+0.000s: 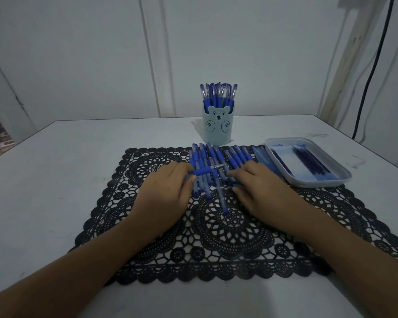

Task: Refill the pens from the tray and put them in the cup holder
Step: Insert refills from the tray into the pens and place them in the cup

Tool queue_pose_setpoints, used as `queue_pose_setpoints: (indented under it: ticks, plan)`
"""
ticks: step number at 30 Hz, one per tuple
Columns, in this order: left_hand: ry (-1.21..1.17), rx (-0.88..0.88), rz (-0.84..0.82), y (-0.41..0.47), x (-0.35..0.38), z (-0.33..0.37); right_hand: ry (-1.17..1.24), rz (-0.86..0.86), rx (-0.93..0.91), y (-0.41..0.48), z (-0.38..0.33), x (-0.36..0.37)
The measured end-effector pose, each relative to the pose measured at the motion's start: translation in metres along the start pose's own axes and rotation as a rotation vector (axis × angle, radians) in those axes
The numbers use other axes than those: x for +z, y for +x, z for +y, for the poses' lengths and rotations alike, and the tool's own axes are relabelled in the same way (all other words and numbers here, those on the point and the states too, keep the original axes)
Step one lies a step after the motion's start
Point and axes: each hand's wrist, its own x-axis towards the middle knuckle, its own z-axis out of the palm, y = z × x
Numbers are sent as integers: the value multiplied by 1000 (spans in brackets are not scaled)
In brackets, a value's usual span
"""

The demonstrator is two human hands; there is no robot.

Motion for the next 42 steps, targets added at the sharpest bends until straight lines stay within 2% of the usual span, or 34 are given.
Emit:
queue_pose_setpoints:
  ticks: [2, 5, 8, 11, 19, 25, 28, 31, 36, 39, 42]
  plan:
    - [-6, 11, 15, 0, 1, 0, -41, 86, 32, 1, 1, 2]
    - [-18, 52, 28, 0, 2, 0, 230, 262, 144, 3, -7, -8]
    - [-9, 146, 25, 0, 4, 3, 530, 167, 266, 2, -17, -17]
    - [-7, 239, 8, 0, 1, 7, 664, 113, 256, 1, -19, -17]
    - [-12, 204, -21, -2, -7, 9, 584, 92, 119, 0, -16, -18]
    - [18, 190, -38, -2, -7, 11, 536, 46, 141, 1, -15, -19]
    - [6, 171, -26, -1, -7, 10, 627, 26, 128, 1, -11, -18]
    - [3, 180, -33, -2, -6, 10, 705, 61, 194, 2, -13, -21]
    - [-7, 176, -41, -1, -6, 9, 660, -21, 177, 2, -9, -25]
    - [-4, 183, -48, -2, -5, 8, 686, -7, 208, 1, -13, -25]
    - [-4, 187, -65, -2, -5, 8, 603, -19, 215, 2, -13, -25]
